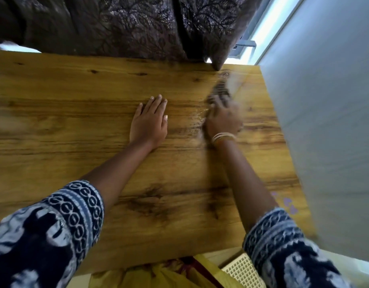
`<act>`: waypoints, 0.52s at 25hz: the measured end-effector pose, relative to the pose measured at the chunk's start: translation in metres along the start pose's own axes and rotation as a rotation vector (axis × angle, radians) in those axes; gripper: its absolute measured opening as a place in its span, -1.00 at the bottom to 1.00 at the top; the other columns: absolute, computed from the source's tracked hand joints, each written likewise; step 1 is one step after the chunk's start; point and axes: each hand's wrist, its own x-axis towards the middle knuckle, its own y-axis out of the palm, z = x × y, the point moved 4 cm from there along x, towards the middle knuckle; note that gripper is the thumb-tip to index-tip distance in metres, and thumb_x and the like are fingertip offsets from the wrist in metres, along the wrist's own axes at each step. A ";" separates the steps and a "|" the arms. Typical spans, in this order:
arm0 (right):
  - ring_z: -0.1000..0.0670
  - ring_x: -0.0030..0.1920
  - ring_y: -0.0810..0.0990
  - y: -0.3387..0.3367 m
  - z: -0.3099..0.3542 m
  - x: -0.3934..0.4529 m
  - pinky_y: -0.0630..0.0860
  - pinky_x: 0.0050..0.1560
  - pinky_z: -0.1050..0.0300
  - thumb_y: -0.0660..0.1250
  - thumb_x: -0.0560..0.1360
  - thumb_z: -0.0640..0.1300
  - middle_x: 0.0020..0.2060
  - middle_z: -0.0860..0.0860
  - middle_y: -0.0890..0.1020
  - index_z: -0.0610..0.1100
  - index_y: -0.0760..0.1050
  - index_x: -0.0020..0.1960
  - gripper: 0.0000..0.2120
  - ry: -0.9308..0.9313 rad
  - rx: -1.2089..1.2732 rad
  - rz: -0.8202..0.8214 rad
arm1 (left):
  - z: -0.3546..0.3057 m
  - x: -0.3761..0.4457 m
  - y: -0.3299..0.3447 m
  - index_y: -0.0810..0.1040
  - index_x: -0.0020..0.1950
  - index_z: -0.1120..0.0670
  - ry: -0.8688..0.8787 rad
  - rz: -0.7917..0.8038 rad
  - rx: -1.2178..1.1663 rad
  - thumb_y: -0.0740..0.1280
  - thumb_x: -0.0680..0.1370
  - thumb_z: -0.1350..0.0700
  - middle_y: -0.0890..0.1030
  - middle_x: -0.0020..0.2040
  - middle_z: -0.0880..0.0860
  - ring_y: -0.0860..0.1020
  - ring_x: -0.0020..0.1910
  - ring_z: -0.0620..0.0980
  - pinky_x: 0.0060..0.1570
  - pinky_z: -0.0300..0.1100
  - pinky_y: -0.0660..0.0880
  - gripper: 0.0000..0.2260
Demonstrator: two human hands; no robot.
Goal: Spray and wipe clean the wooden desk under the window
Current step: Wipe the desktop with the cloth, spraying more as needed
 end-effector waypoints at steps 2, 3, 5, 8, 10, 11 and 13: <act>-0.17 0.23 0.49 0.007 0.041 -0.051 0.44 0.25 -0.04 0.15 0.56 -0.02 0.28 -0.09 0.56 -0.04 0.54 0.31 -0.62 -0.375 0.035 0.064 | 0.002 0.000 0.000 0.20 0.55 0.10 -0.001 -0.020 -0.020 0.03 0.65 0.03 0.16 0.58 0.04 0.07 0.57 -0.01 0.53 -0.01 0.00 -0.54; -0.16 0.22 0.50 0.006 0.041 -0.062 0.44 0.25 -0.03 0.16 0.57 -0.03 0.27 -0.09 0.56 -0.06 0.55 0.30 -0.63 -0.489 0.044 0.097 | 0.003 -0.001 -0.001 0.23 0.53 0.12 -0.001 -0.028 -0.025 0.04 0.65 0.04 0.17 0.58 0.05 0.09 0.57 0.00 0.53 -0.01 0.01 -0.55; -0.16 0.20 0.51 -0.004 0.003 -0.041 0.44 0.24 0.01 0.14 0.56 -0.02 0.27 -0.08 0.57 -0.05 0.57 0.27 -0.63 -0.414 0.054 0.087 | 0.001 -0.002 -0.002 0.23 0.53 0.12 0.008 -0.031 -0.029 0.04 0.65 0.05 0.17 0.58 0.05 0.09 0.56 0.00 0.53 -0.02 0.02 -0.56; -0.23 0.21 0.51 -0.026 -0.099 0.004 0.40 0.26 -0.04 0.02 0.53 0.04 0.31 -0.11 0.54 -0.07 0.55 0.30 -0.50 0.022 -0.087 0.002 | -0.001 -0.005 -0.004 0.18 0.56 0.10 0.005 0.004 -0.056 0.04 0.66 0.06 0.13 0.59 0.05 0.06 0.57 0.00 0.53 -0.03 -0.01 -0.55; -0.28 0.20 0.48 -0.039 -0.136 -0.019 0.39 0.24 -0.07 0.09 0.55 0.03 0.32 -0.14 0.52 -0.09 0.52 0.35 -0.53 0.176 -0.141 -0.045 | 0.000 -0.013 -0.009 0.21 0.55 0.08 -0.024 0.046 -0.135 0.07 0.66 0.07 0.12 0.59 0.05 0.04 0.57 -0.01 0.54 -0.05 -0.03 -0.56; -0.29 0.19 0.47 -0.043 -0.141 -0.041 0.39 0.21 -0.07 0.13 0.55 0.02 0.33 -0.13 0.51 -0.08 0.51 0.36 -0.55 0.245 -0.162 -0.064 | 0.002 -0.022 -0.013 0.25 0.53 0.08 -0.046 0.055 -0.181 0.09 0.65 0.08 0.13 0.59 0.05 0.05 0.57 -0.01 0.54 -0.05 -0.02 -0.57; -0.29 0.21 0.44 -0.049 -0.134 -0.073 0.38 0.19 -0.09 0.15 0.57 0.00 0.35 -0.14 0.47 -0.08 0.45 0.40 -0.56 0.407 -0.187 -0.075 | 0.007 -0.052 -0.021 0.35 0.48 0.10 -0.061 0.021 -0.211 0.13 0.64 0.10 0.20 0.56 0.08 0.10 0.56 0.00 0.53 -0.04 0.02 -0.61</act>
